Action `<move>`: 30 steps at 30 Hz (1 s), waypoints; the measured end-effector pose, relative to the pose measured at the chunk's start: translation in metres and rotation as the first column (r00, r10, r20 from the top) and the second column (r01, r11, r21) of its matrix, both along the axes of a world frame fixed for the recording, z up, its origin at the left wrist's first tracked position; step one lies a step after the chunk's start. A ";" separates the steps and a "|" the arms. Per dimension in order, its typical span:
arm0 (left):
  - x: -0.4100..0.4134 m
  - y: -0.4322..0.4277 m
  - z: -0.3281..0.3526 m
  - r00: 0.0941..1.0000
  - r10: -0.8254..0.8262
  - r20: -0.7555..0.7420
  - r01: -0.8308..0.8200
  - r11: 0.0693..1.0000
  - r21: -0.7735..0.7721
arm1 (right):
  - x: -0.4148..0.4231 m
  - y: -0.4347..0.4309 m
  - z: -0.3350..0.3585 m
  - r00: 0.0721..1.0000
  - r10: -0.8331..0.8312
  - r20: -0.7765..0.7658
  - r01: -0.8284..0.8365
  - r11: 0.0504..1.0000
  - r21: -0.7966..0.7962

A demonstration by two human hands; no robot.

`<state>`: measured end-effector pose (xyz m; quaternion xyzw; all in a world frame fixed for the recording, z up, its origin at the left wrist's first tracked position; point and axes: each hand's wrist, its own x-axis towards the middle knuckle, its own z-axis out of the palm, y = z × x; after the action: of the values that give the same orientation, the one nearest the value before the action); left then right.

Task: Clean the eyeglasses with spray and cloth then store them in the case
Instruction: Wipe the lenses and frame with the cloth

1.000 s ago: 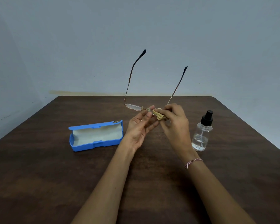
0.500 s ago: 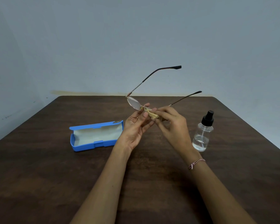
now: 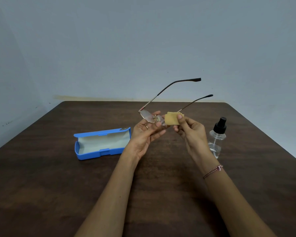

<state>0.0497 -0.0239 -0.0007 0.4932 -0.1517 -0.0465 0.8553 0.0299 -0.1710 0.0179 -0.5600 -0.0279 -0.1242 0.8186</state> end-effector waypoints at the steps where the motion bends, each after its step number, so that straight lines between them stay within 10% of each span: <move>1: 0.000 0.000 0.000 1.000 -0.002 0.002 0.002 1.000 -0.007 | 0.000 0.000 0.001 1.000 -0.012 0.018 0.013 1.000 -0.010; 5: 0.001 -0.001 -0.002 1.000 -0.022 0.015 0.023 0.999 -0.025 | -0.003 0.002 0.001 0.920 -0.236 0.312 0.358 0.829 -0.429; 8: 0.002 -0.001 -0.003 1.000 -0.024 0.019 0.026 0.997 -0.078 | -0.006 0.009 -0.003 0.839 -0.106 0.534 0.480 0.605 -0.635; 30: 0.002 0.005 -0.006 0.997 -0.071 0.035 0.072 0.997 -0.036 | 0.000 0.001 -0.007 0.765 0.099 0.636 0.538 0.445 -0.716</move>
<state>0.0522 -0.0186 -0.0063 0.4722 -0.1845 -0.0662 0.8594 0.0301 -0.1696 0.0112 -0.8235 -0.2640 -0.3730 0.3361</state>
